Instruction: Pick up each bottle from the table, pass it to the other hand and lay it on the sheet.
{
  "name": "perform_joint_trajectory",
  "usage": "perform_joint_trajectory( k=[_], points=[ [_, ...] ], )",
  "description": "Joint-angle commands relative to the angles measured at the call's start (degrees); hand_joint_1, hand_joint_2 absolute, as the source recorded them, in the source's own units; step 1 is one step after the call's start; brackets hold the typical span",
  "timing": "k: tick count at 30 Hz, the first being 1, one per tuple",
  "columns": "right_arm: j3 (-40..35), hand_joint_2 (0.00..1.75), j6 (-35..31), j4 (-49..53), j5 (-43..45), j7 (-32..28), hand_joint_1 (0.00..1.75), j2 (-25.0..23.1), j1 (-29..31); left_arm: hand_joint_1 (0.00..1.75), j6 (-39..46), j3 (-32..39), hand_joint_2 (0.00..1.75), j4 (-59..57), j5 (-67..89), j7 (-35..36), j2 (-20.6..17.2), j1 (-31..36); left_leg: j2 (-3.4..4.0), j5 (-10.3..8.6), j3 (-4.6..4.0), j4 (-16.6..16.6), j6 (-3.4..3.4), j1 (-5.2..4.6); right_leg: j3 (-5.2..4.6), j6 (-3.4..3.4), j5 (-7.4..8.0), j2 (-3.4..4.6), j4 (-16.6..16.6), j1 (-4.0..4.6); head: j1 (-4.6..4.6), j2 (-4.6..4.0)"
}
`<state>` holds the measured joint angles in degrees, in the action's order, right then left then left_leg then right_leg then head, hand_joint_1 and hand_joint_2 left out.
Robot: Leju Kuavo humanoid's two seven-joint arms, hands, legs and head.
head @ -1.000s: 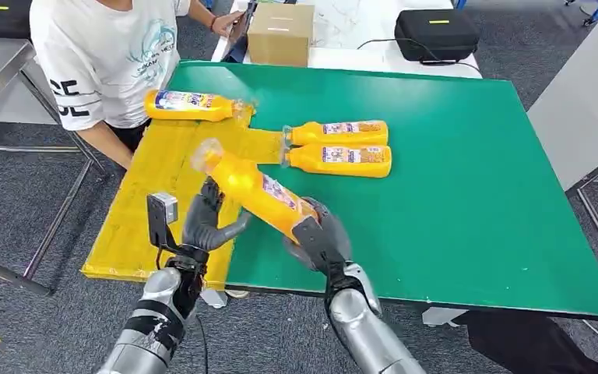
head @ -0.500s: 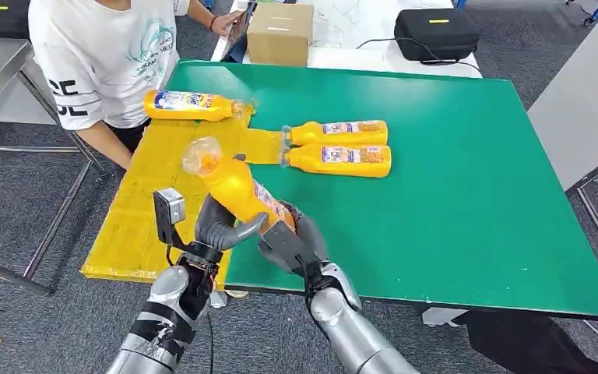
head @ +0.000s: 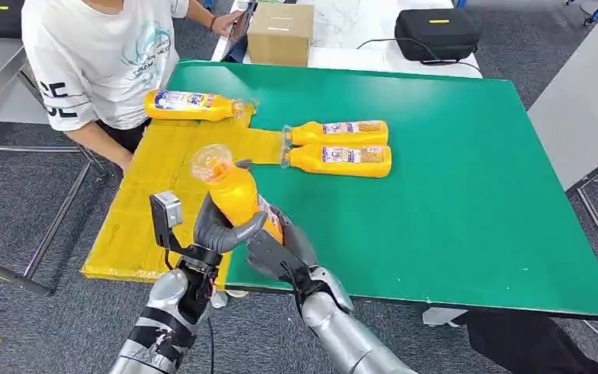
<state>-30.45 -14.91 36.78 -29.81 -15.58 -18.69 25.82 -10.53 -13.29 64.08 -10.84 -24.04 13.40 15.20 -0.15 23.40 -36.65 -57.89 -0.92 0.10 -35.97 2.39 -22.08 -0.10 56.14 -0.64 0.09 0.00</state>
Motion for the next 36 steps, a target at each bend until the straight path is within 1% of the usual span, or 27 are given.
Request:
perform_joint_trajectory(
  k=[1,2,4,5,7,8,9,10,13,14,15,17,18,19,20,22,23,24,26,28,29,30,31,32,34,35,36],
  points=[
    [-1.2,1.75,-0.3,-3.8,0.9,0.3,0.0,0.8,2.5,1.75,0.6,-0.5,1.75,-1.8,0.2,-0.1,-1.6,1.9,-0.02,0.06,0.19,0.0,0.04,0.01,0.19,-0.06,-0.07,-0.03,0.0,0.02,0.0,0.0],
    [-0.8,1.75,-0.4,-3.2,1.4,0.1,0.0,0.9,2.4,1.75,1.2,-0.3,1.75,-1.8,0.6,-0.4,-1.6,1.7,-0.01,0.13,0.35,0.0,0.06,0.03,0.35,-0.08,-0.14,-0.02,0.0,0.03,0.02,0.0],
    [0.0,1.75,-0.1,-1.8,2.3,0.0,0.0,1.2,2.3,1.75,1.9,0.5,1.75,-1.8,0.9,-0.8,-1.6,1.6,0.02,0.05,0.17,0.0,0.03,0.0,0.16,-0.05,-0.05,0.01,0.0,0.0,0.0,0.0],
    [0.3,1.75,-0.4,-1.2,2.5,-0.1,0.0,1.4,2.3,1.75,2.3,0.9,1.75,-1.8,1.0,-1.0,-1.7,1.6,0.03,0.14,0.36,0.0,0.06,0.02,0.35,-0.08,-0.14,0.02,0.0,0.03,0.02,0.0],
    [0.4,1.75,-0.3,-0.9,2.7,-0.2,0.0,1.5,2.4,1.75,2.7,1.2,1.75,-1.8,1.2,-1.2,-1.8,1.6,0.02,0.05,0.18,0.0,0.04,0.0,0.17,-0.05,-0.05,0.01,0.0,0.0,0.02,0.0],
    [0.4,1.75,-0.3,-0.9,2.7,-0.2,0.0,1.5,2.4,1.75,2.7,1.2,1.75,-1.8,1.2,-1.2,-1.8,1.6,0.05,0.13,0.37,0.0,0.06,0.03,0.34,-0.09,-0.12,0.04,0.0,0.03,0.02,0.0],
    [1.3,1.75,-0.5,0.4,3.8,-1.0,0.0,1.5,1.9,1.75,5.1,1.2,1.75,-1.8,3.4,-2.1,-1.9,1.9,0.01,0.04,0.15,0.0,0.04,0.01,0.14,-0.05,-0.04,0.0,0.0,0.01,0.02,0.0],
    [1.5,1.75,-0.8,1.6,4.1,-1.6,0.0,1.7,1.5,1.75,5.6,1.5,1.75,-2.1,3.8,-2.2,-2.0,2.2,0.0,0.09,0.29,0.0,0.06,0.01,0.28,-0.08,-0.1,-0.01,0.0,0.02,0.02,0.0],
    [3.4,1.75,-2.3,10.6,7.5,-5.6,0.0,2.5,-1.6,1.75,13.7,2.4,1.75,-4.9,11.0,-4.4,-3.5,4.6,-0.03,0.04,0.15,0.0,0.05,0.03,0.15,-0.06,-0.06,-0.04,0.0,0.03,0.02,0.0],
    [3.6,1.75,-2.9,15.1,8.5,-6.5,0.0,3.1,-3.0,1.75,18.3,2.7,1.75,-7.0,15.3,-5.7,-4.4,6.3,-0.03,0.13,0.33,0.0,0.08,0.05,0.33,-0.11,-0.15,-0.05,0.0,0.05,0.0,0.0],
    [3.8,1.75,-3.1,17.9,9.1,-6.9,0.0,3.5,-3.8,1.75,18.9,3.4,1.75,-8.4,16.2,-5.7,-5.0,7.5,-0.07,0.05,0.2,0.0,0.05,0.03,0.21,-0.08,-0.08,-0.08,0.0,0.04,0.02,0.0],
    [4.1,1.75,-4.1,24.9,10.9,-8.0,0.0,4.2,-5.7,1.75,25.1,4.4,1.75,-13.9,23.2,-6.2,-6.7,11.5,-0.15,0.05,0.23,0.0,0.08,0.05,0.25,-0.09,-0.12,-0.17,0.0,0.05,0.02,0.0],
    [4.0,1.75,-4.1,26.2,11.1,-7.7,0.0,4.4,-6.1,1.75,24.8,4.8,1.75,-14.9,23.2,-6.4,-6.9,12.1,-0.12,0.02,0.16,0.0,0.06,0.04,0.18,-0.08,-0.08,-0.14,0.0,0.04,0.02,0.0],
    [4.1,1.75,-4.1,26.3,11.1,-7.7,0.0,4.4,-6.1,1.75,24.8,4.9,1.75,-14.9,23.2,-6.3,-7.0,12.3,-0.1,0.0,0.12,0.0,0.05,0.03,0.12,-0.07,-0.05,-0.12,0.0,0.03,0.02,0.0],
    [4.1,1.75,-4.1,26.3,11.1,-7.7,0.0,4.4,-6.1,1.75,24.8,4.9,1.75,-14.9,23.2,-6.3,-7.0,12.3,-0.12,0.08,0.31,0.0,0.09,0.06,0.31,-0.11,-0.14,-0.13,0.0,0.06,0.02,0.0],
    [3.9,1.75,-4.0,26.2,11.1,-7.7,0.0,4.4,-6.2,1.75,24.7,4.9,1.75,-15.1,23.3,-6.4,-6.8,12.3,-0.06,0.02,0.16,0.0,0.04,0.04,0.15,-0.05,-0.05,-0.07,0.0,0.04,0.02,0.0],
    [3.9,1.75,-4.0,26.1,11.1,-7.7,0.0,4.5,-6.2,1.75,24.7,4.8,1.75,-15.1,23.5,-6.6,-6.6,12.2,-0.09,0.11,0.36,0.0,0.06,0.06,0.37,-0.09,-0.14,-0.1,0.0,0.06,0.02,0.0],
    [4.2,1.75,-5.1,26.3,11.6,-9.3,0.0,4.3,-6.3,1.75,28.1,4.2,1.75,-15.8,26.7,-6.7,-6.9,12.6,-0.08,0.06,0.26,0.0,0.04,0.04,0.27,-0.06,-0.1,-0.09,0.0,0.04,0.02,0.0],
    [4.6,1.75,-6.2,30.4,13.7,-11.6,0.0,4.5,-7.4,1.75,32.1,3.9,1.75,-20.0,32.7,-5.9,-8.5,15.9,-0.1,0.11,0.35,0.0,0.05,0.05,0.37,-0.08,-0.16,-0.12,0.0,0.05,0.02,0.0],
    [4.7,1.75,-6.8,34.3,14.8,-11.8,0.0,5.1,-8.4,1.75,34.2,3.8,1.75,-24.6,37.5,-5.6,-10.0,19.4,-0.12,0.03,0.14,0.0,0.05,0.04,0.16,-0.06,-0.08,-0.14,0.0,0.04,0.04,0.0],
    [5.0,1.75,-6.8,36.3,15.7,-11.7,0.0,5.5,-9.0,1.75,35.3,4.2,1.75,-27.0,40.1,-5.5,-10.7,21.1,-0.15,0.11,0.31,0.0,0.08,0.07,0.34,-0.1,-0.18,-0.17,0.0,0.07,0.02,0.0],
    [5.1,1.75,-6.9,37.0,16.0,-11.5,0.0,5.7,-9.2,1.75,37.1,3.6,1.75,-28.8,43.8,-5.1,-11.5,22.3,-0.14,0.05,0.2,0.0,0.06,0.05,0.23,-0.09,-0.12,-0.16,0.0,0.05,0.04,0.0],
    [5.3,1.75,-6.7,37.3,16.5,-11.3,0.0,5.8,-9.3,1.75,37.3,4.1,1.75,-29.7,45.6,-5.2,-11.9,22.9,-0.1,0.03,0.15,0.0,0.06,0.04,0.17,-0.08,-0.08,-0.12,0.0,0.04,0.02,0.0],
    [5.4,1.75,-6.6,37.3,16.7,-11.3,0.0,6.0,-9.3,1.75,38.3,3.4,1.75,-30.6,48.6,-4.9,-12.6,23.5,-0.11,0.1,0.34,0.0,0.1,0.06,0.34,-0.12,-0.16,-0.14,0.1,0.07,0.02,0.0],
    [5.8,1.75,-6.0,36.1,17.5,-11.6,0.0,6.1,-8.7,1.75,37.5,0.2,1.75,-33.7,56.2,-2.7,-14.9,24.9,-0.03,0.02,0.18,0.0,0.06,0.05,0.18,-0.07,-0.05,-0.05,0.0,0.06,0.02,0.0],
    [5.9,1.75,-5.8,35.6,17.7,-11.8,0.0,6.2,-8.3,1.75,37.0,-0.2,1.75,-34.8,57.4,-3.0,-15.5,25.2,-0.04,0.09,0.34,0.0,0.09,0.06,0.33,-0.11,-0.12,-0.05,0.0,0.07,0.02,0.0],
    [6.0,1.75,-5.7,35.4,17.7,-11.9,0.0,6.2,-8.3,1.75,37.1,0.0,1.75,-35.1,57.4,-3.2,-15.6,25.3,0.01,0.05,0.28,0.0,0.07,0.04,0.25,-0.08,-0.07,0.0,0.0,0.04,0.02,0.0]
  ],
)
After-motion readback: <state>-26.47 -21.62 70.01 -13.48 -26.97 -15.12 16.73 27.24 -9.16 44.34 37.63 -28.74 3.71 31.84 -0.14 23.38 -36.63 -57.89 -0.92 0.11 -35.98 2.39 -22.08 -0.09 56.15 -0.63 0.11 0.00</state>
